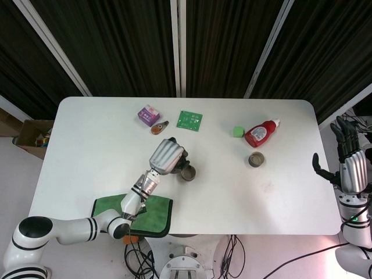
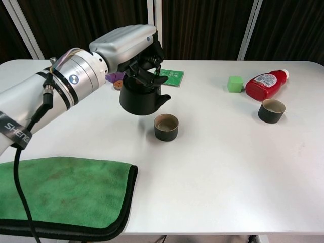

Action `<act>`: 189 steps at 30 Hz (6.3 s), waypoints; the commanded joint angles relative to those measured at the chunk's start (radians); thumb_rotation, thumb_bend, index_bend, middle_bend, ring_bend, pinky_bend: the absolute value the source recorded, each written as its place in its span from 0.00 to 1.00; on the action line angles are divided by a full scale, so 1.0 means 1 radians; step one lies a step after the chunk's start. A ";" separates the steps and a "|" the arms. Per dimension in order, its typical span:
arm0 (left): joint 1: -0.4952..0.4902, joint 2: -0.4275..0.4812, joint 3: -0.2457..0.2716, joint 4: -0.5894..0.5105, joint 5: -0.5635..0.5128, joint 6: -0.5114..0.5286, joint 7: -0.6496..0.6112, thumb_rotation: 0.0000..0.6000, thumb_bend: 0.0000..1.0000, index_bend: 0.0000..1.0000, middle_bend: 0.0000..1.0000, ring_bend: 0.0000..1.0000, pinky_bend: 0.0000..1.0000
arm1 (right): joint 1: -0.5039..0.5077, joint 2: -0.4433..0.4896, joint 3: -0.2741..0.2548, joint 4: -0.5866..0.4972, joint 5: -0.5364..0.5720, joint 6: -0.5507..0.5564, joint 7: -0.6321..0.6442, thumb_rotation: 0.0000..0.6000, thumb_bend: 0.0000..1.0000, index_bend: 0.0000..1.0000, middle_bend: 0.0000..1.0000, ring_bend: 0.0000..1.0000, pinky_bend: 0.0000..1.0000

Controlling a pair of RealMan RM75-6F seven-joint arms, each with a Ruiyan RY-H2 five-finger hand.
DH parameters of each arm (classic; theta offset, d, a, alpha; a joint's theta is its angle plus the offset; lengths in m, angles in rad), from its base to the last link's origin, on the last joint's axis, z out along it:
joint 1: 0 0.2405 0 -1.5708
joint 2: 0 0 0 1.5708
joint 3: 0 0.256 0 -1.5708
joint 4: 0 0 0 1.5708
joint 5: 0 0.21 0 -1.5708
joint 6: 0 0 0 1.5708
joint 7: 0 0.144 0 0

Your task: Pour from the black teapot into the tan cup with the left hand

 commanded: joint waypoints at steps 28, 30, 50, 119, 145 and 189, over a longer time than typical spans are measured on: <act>0.180 0.020 0.052 0.198 0.026 0.120 -0.334 1.00 0.34 0.97 1.00 0.90 0.48 | 0.006 0.008 -0.005 -0.042 -0.012 -0.006 -0.041 1.00 0.48 0.00 0.01 0.00 0.00; 0.186 0.012 0.056 0.223 0.029 0.124 -0.343 1.00 0.34 0.97 1.00 0.90 0.48 | 0.006 0.007 -0.005 -0.042 -0.010 -0.008 -0.042 1.00 0.48 0.00 0.01 0.00 0.00; 0.222 -0.046 0.082 0.397 0.065 0.126 -0.421 1.00 0.34 0.97 1.00 0.90 0.49 | 0.005 -0.006 -0.011 -0.031 -0.010 -0.016 -0.049 1.00 0.48 0.00 0.01 0.00 0.00; 0.236 -0.113 0.089 0.547 0.117 0.121 -0.565 0.60 0.00 0.90 0.96 0.85 0.49 | 0.005 -0.032 -0.020 -0.003 -0.007 -0.028 -0.050 1.00 0.48 0.00 0.01 0.00 0.00; 0.227 -0.117 0.107 0.577 0.144 0.123 -0.548 0.41 0.00 0.77 0.81 0.74 0.49 | 0.006 -0.030 -0.019 -0.012 -0.007 -0.029 -0.057 1.00 0.48 0.00 0.01 0.00 0.00; 0.213 -0.116 0.098 0.624 0.146 0.143 -0.538 0.32 0.00 0.49 0.57 0.43 0.38 | 0.002 -0.036 -0.015 -0.003 0.000 -0.030 -0.053 1.00 0.48 0.00 0.01 0.00 0.00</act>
